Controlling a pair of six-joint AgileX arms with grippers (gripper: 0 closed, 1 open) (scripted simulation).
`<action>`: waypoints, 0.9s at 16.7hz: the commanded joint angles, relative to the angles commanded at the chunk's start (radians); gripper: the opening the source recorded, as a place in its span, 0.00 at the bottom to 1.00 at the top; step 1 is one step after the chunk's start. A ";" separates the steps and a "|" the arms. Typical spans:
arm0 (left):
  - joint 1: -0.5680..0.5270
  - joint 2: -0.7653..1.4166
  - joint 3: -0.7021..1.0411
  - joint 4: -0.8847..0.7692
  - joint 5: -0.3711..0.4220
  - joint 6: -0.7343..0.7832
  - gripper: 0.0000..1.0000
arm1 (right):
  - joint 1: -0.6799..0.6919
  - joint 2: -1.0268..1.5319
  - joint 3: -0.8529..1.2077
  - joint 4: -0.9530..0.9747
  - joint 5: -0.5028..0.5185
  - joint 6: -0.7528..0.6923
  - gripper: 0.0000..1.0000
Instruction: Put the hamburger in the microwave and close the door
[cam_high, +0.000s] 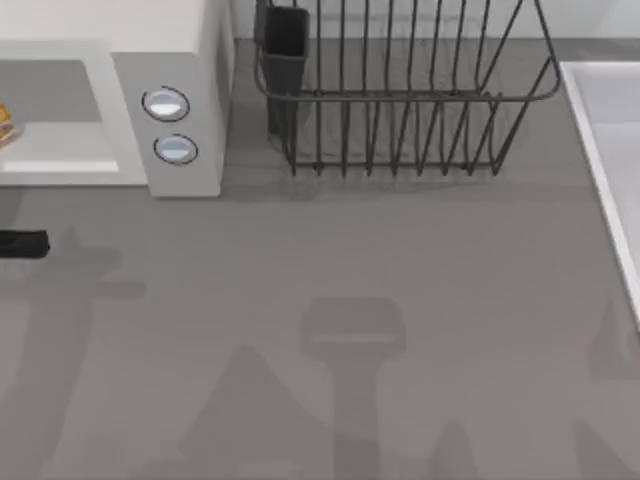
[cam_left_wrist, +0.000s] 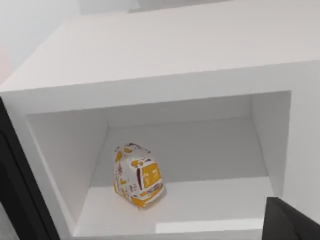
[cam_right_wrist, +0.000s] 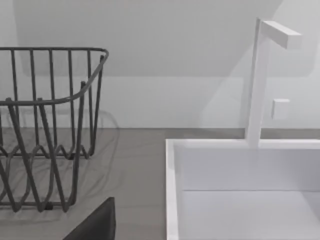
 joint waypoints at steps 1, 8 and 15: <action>0.063 0.058 0.061 -0.053 0.048 0.033 0.00 | 0.000 0.000 0.000 0.000 0.000 0.000 1.00; 0.566 0.531 0.526 -0.504 0.427 0.351 0.00 | 0.000 0.000 0.000 0.000 0.000 0.000 1.00; 1.004 0.900 0.958 -0.892 0.730 0.660 0.00 | 0.000 0.000 0.000 0.000 0.000 0.000 1.00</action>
